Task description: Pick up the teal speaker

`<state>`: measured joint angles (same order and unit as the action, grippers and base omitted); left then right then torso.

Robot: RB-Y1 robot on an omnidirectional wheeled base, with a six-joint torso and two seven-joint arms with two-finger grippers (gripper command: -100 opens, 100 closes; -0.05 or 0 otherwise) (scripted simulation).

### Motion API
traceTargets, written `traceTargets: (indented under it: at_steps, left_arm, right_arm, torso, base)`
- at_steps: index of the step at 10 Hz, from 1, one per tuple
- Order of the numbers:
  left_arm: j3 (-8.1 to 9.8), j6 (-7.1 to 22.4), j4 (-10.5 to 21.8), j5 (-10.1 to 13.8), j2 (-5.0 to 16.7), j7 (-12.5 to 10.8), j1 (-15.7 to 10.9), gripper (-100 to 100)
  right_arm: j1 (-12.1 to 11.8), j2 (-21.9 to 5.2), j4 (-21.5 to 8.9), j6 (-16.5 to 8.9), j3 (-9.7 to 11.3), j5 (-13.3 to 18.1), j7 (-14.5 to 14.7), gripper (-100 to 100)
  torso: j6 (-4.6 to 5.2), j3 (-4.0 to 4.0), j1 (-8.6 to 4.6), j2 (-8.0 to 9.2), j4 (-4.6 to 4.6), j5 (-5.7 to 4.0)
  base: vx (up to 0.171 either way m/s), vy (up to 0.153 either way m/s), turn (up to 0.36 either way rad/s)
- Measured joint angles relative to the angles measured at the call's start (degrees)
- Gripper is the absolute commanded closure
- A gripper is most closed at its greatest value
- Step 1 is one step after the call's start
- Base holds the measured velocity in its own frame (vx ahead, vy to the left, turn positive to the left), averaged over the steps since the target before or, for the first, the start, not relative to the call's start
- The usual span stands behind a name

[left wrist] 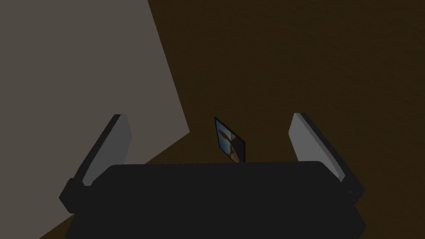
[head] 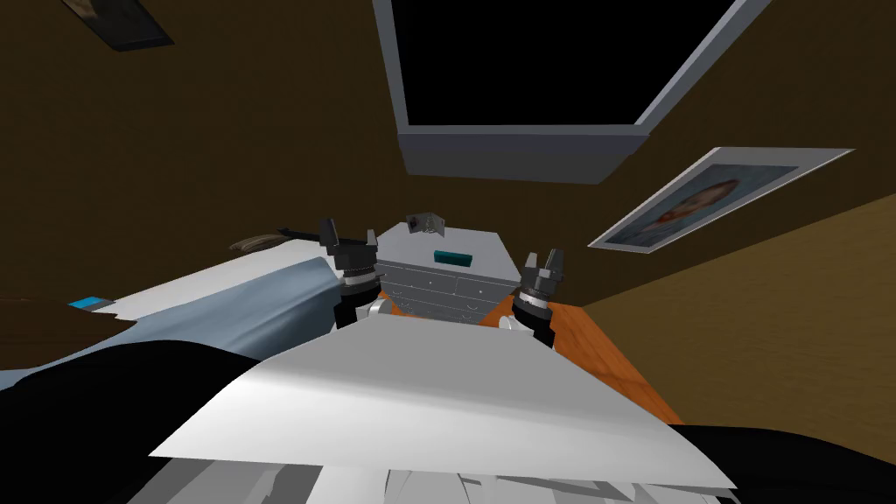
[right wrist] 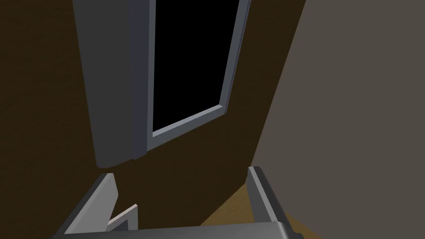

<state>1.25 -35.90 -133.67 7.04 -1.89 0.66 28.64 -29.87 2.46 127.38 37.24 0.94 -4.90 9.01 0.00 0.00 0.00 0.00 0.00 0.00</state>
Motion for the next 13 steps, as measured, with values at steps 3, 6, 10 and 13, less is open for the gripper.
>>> traceTargets:
  at_steps: [3,6,10,13]
  left_arm:
    - [-0.01,0.0,0.0,0.0,0.0,0.0,0.0,0]
    - [-0.01,0.0,0.0,0.0,0.0,0.0,0.0,0]
    - [-0.01,0.0,0.0,0.0,0.0,0.0,0.0,0]
    - [0.00,0.0,0.0,0.0,0.0,0.0,0.0,0]
  right_arm:
    - [1.2,-4.6,-0.7,0.6,-0.4,0.9,-0.2,-100]
    - [2.7,-9.5,-2.3,2.1,-1.1,2.4,-0.5,-100]
    - [4.4,-16.0,-4.2,3.8,-2.0,4.9,-1.0,-100]
    - [5.4,-20.3,-5.6,5.0,-2.6,6.4,-1.4,-100]
  torso:
    - [0.00,0.16,0.16,0.29,0.06,0.03]
    - [0.00,0.26,0.19,0.44,0.11,0.05]
    - [0.00,0.27,0.18,0.46,0.10,0.04]
    - [0.01,0.18,0.19,0.29,0.07,0.05]
  base:
    - [-0.092,0.051,0.040]
    - [-0.121,0.058,0.026]
    - [-0.116,0.059,0.031]
    - [-0.081,0.065,0.032]
